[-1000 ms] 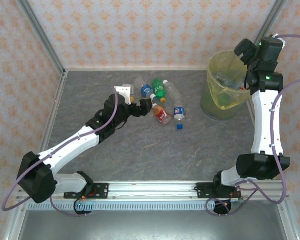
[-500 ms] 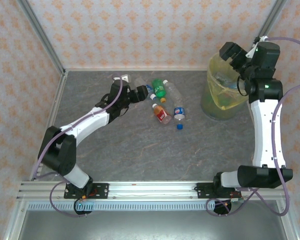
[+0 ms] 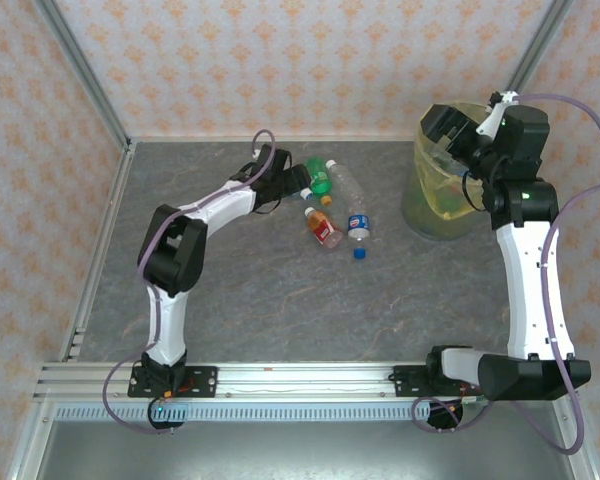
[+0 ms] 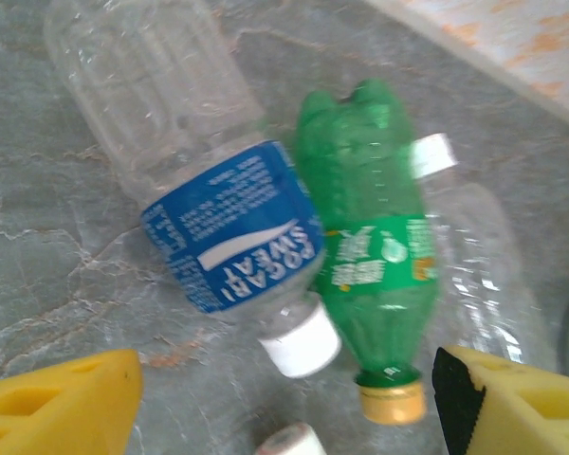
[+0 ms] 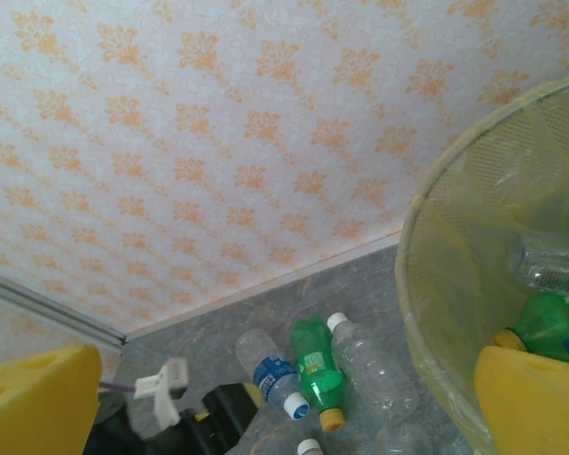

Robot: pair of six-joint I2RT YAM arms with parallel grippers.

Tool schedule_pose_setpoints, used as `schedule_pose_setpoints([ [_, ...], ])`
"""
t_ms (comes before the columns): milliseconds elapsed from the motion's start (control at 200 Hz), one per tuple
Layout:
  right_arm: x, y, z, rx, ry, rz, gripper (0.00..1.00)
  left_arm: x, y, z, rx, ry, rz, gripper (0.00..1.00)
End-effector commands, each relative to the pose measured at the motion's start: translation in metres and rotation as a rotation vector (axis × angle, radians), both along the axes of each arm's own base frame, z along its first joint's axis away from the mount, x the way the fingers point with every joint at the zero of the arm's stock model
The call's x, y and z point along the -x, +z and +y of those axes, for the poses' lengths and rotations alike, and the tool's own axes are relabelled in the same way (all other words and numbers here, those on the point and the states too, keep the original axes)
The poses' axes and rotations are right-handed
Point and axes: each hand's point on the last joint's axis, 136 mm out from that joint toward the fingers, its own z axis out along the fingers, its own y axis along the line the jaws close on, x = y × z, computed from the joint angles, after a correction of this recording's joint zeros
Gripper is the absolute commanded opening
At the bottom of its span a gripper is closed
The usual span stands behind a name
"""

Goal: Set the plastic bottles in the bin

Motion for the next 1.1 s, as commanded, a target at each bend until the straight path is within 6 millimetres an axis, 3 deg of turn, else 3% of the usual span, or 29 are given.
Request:
schedule_pose_setpoints([
  [0,0.005,0.014,0.007,-0.004,0.037,-0.055,1.0,-0.006,-0.01,0.015,-0.074,0.074,0.059,0.82],
  [636,0.003,0.01,0.007,0.018,0.041,-0.054,1.0,-0.057,-0.061,0.018,-0.129,0.131,0.154,0.83],
  [831,0.005,0.008,0.006,0.018,0.039,-0.057,1.0,-0.05,-0.059,0.029,-0.184,0.124,0.165,0.78],
  [931,0.005,0.004,0.008,0.007,0.049,-0.06,1.0,-0.04,-0.055,0.036,-0.219,0.102,0.166,0.72],
  [1096,0.005,0.001,0.011,-0.001,0.064,-0.063,1.0,-0.019,-0.052,0.044,-0.263,0.053,0.192,0.7],
])
